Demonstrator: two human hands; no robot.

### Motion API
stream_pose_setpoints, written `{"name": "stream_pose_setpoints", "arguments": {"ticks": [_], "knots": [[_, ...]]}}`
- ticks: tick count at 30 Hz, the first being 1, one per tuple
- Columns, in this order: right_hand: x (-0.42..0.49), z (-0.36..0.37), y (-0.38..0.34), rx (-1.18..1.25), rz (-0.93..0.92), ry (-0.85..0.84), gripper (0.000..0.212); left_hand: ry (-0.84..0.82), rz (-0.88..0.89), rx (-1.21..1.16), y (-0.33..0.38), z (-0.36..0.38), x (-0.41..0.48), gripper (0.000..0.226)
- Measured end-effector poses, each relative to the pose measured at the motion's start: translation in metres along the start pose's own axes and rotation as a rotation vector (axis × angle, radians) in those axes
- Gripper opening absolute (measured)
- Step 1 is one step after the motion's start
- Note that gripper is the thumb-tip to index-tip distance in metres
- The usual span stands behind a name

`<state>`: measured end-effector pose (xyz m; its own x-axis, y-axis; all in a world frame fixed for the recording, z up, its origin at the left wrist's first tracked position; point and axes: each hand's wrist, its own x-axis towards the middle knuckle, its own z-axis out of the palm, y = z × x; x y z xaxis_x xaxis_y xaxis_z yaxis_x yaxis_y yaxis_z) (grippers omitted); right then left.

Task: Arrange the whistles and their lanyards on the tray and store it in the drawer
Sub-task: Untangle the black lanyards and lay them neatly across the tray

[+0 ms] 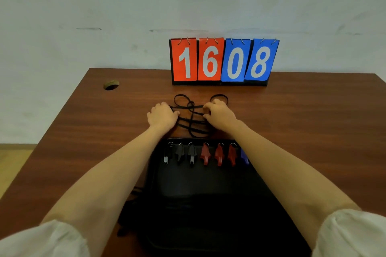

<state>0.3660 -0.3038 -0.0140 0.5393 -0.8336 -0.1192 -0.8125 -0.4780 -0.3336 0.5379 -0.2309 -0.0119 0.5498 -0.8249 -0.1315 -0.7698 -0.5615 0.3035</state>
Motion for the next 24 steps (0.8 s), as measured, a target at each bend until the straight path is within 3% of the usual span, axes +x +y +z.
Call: {"name": "stream_pose_setpoints", "arguments": {"ticks": [5, 8, 11, 13, 17, 21, 24], "knots": [[0.003, -0.004, 0.007, -0.053, 0.111, 0.144, 0.035, -0.054, 0.001, -0.129, -0.004, 0.0, 0.004, 0.033], [-0.004, -0.006, -0.008, 0.073, -0.054, 0.273, 0.024, -0.104, -0.034, -0.287, -0.002, -0.005, -0.002, 0.03], [-0.01, -0.003, -0.036, 0.11, -0.232, 0.053, 0.023, -0.097, -0.035, -0.411, -0.001, -0.01, -0.007, 0.024], [-0.011, 0.002, -0.051, 0.043, -0.242, -0.054, 0.034, -0.093, -0.024, -0.507, -0.001, -0.012, -0.013, 0.02], [-0.017, 0.008, -0.067, 0.169, -0.187, 0.013, 0.029, -0.071, -0.067, -0.784, -0.002, -0.019, -0.026, 0.018], [-0.025, -0.015, -0.066, 0.192, -0.089, 0.076, 0.028, 0.01, -0.06, -0.666, -0.007, -0.039, -0.034, 0.019], [-0.034, -0.045, -0.054, 0.298, -0.012, 0.232, 0.028, 0.008, -0.045, -0.516, -0.015, -0.048, -0.038, 0.009]]}}
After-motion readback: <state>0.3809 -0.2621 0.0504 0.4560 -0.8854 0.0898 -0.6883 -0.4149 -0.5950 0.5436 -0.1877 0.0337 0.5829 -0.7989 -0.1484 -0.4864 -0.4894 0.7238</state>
